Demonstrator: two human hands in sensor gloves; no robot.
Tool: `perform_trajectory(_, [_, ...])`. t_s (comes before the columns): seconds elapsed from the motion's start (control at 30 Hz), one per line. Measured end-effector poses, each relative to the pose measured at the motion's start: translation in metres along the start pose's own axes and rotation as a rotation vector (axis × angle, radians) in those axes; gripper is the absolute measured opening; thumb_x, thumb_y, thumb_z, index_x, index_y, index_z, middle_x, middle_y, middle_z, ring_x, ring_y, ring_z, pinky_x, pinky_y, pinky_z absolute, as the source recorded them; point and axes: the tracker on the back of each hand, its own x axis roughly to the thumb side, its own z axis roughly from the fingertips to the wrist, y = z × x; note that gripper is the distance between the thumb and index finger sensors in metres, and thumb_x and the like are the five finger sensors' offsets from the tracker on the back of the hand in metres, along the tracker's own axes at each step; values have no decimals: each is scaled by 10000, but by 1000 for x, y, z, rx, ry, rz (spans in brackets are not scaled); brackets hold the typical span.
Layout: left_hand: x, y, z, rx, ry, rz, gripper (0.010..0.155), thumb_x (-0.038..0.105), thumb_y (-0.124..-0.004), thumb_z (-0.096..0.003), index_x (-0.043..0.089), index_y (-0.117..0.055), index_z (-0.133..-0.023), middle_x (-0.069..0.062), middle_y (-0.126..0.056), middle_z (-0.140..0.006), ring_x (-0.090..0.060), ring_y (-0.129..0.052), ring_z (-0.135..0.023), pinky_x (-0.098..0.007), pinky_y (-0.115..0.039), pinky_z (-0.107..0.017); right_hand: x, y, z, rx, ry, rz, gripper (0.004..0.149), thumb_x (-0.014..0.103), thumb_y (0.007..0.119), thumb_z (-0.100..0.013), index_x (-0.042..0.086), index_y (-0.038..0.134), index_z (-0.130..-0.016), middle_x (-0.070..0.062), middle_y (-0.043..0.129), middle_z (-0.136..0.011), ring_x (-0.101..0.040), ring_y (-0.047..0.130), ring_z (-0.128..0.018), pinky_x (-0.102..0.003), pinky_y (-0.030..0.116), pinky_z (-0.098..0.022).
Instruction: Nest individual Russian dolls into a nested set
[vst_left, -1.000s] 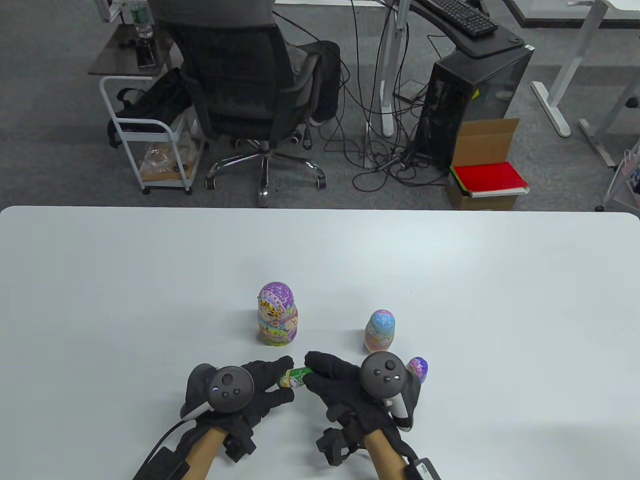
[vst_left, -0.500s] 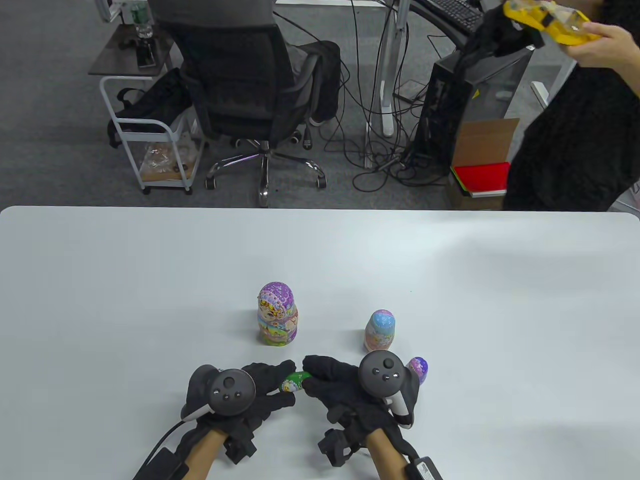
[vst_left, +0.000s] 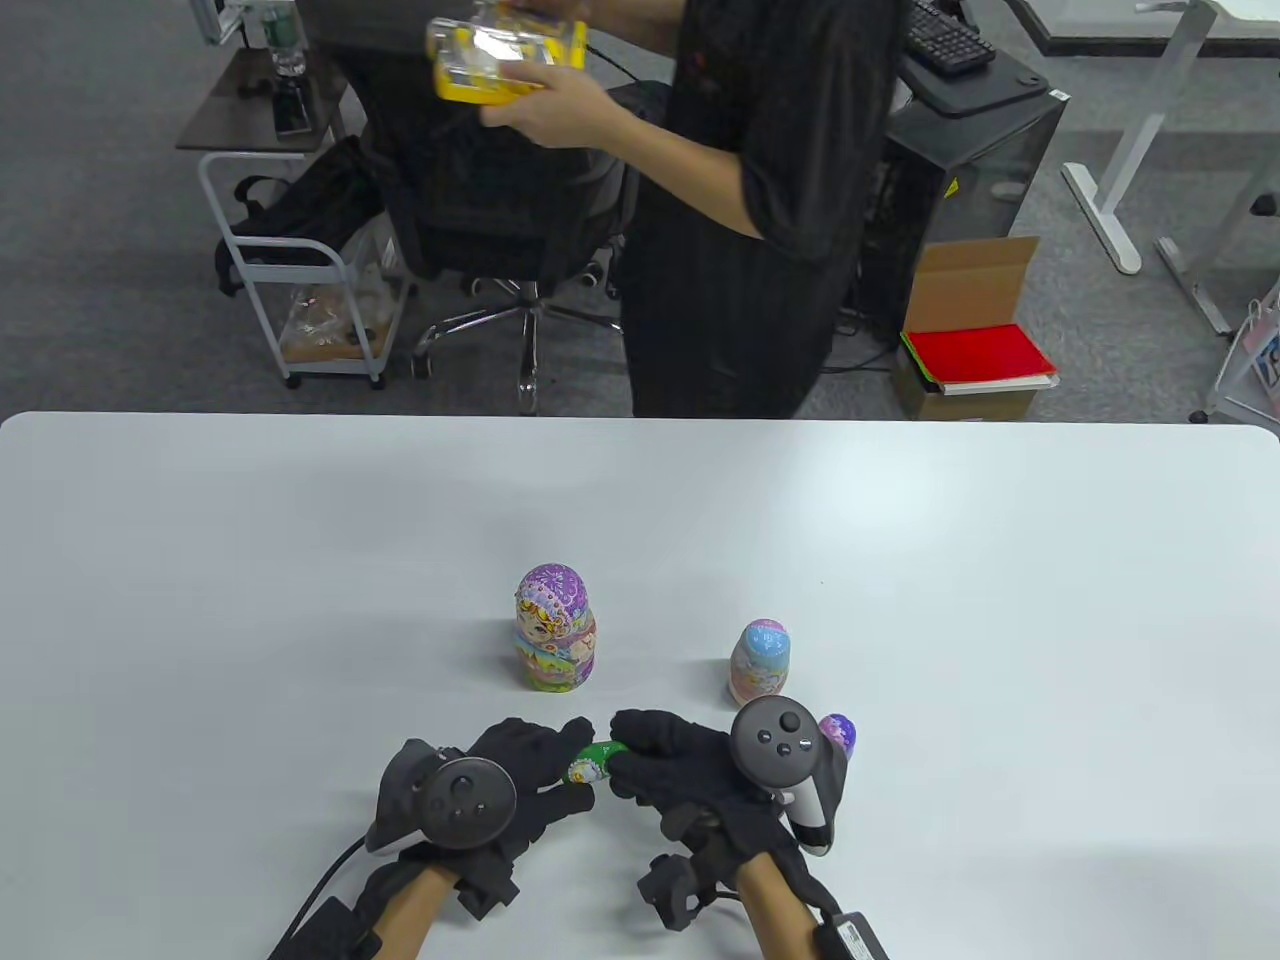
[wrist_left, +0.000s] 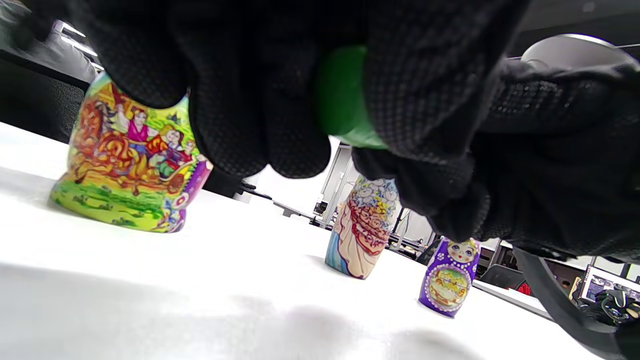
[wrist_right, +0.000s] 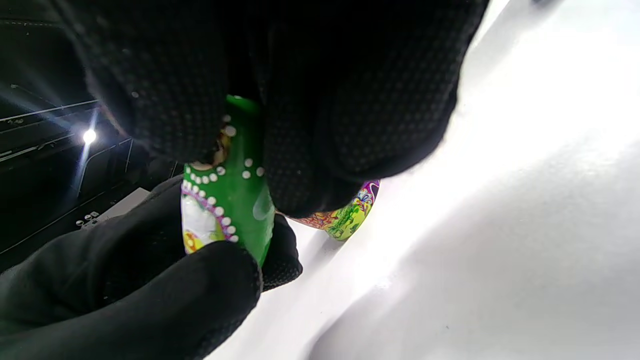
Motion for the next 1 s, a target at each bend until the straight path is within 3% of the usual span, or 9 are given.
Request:
perform_trajectory(0.27, [-2, -5, -2, -15, 57, 59, 689, 419, -904, -447, 8, -793, -989, -142, -1010, -818, -378, -975, -752, -645, -729, -595, 1, 10, 4, -45, 32, -31, 528, 378, 909, -379, 243, 767, -870, -69, 876, -860, -227, 1050, -628, -374, 922, -484])
perform_trajectory(0.33, [-2, -7, -4, -46, 104, 48, 738, 460, -863, -470, 51, -708, -1065, -152, -934, -932, -405, -898, -847, -671, -690, -608, 8, 8, 6, -108, 23, 27, 511, 360, 909, -380, 242, 782, -861, -72, 876, -861, -244, 1044, -630, -392, 913, -486])
perform_trajectory(0.4, [1, -12, -6, -104, 113, 47, 842, 505, -827, -485, 42, -569, -1140, -201, -801, -1053, -469, -768, -934, -707, -622, -622, 17, 6, 9, -174, -31, 186, 510, 350, 909, -380, 232, 785, -861, -83, 876, -859, -256, 1040, -626, -407, 905, -483])
perform_trajectory(0.47, [1, -17, -8, -168, 103, 14, 857, 542, -787, -497, 51, -543, -1156, -223, -745, -1093, -492, -734, -947, -712, -610, -623, 27, 7, 12, -264, -95, 512, 506, 344, 911, -377, 219, 799, -855, -96, 887, -849, -269, 1043, -614, -419, 903, -473])
perform_trajectory(0.53, [1, -21, -8, -229, 104, 8, 836, 547, -774, -508, 63, -560, -1154, -225, -735, -1100, -497, -726, -951, -712, -607, -624, 33, 14, 11, -272, -96, 879, 502, 355, 905, -376, 233, 803, -853, -80, 894, -849, -255, 1050, -611, -408, 909, -474])
perform_trajectory(0.63, [0, -25, -9, -250, 111, -2, 819, 550, -764, -511, 74, -577, -1151, -232, -720, -1109, -505, -704, -961, -719, -591, -628, 27, 26, 5, -324, -92, 1111, 495, 379, 897, -367, 263, 816, -842, -47, 912, -844, -228, 1061, -606, -403, 911, -472])
perform_trajectory(0.77, [-1, -23, -8, -237, 112, 0, 807, 552, -758, -513, 81, -590, -1146, -230, -722, -1109, -504, -697, -966, -724, -583, -629, 18, 28, -5, -285, -37, 1074, 505, 382, 877, -385, 267, 791, -869, -48, 889, -873, -237, 1044, -638, -419, 895, -490])
perform_trajectory(0.87, [-3, -22, -7, -244, 111, 1, 806, 555, -755, -512, 83, -594, -1145, -229, -726, -1107, -505, -700, -964, -724, -584, -628, 23, 21, 1, -250, -34, 1044, 589, 456, 864, -372, 267, 744, -917, -60, 866, -908, -269, 1022, -688, -441, 879, -508])
perform_trajectory(1.0, [-6, -19, -6, -238, 109, -22, 796, 555, -754, -512, 86, -608, -1138, -222, -738, -1100, -499, -708, -961, -722, -587, -628, 49, -23, 24, -428, -69, 1058, 546, 456, 872, -372, 267, 790, -878, -38, 893, -883, -252, 1038, -664, -435, 886, -495])
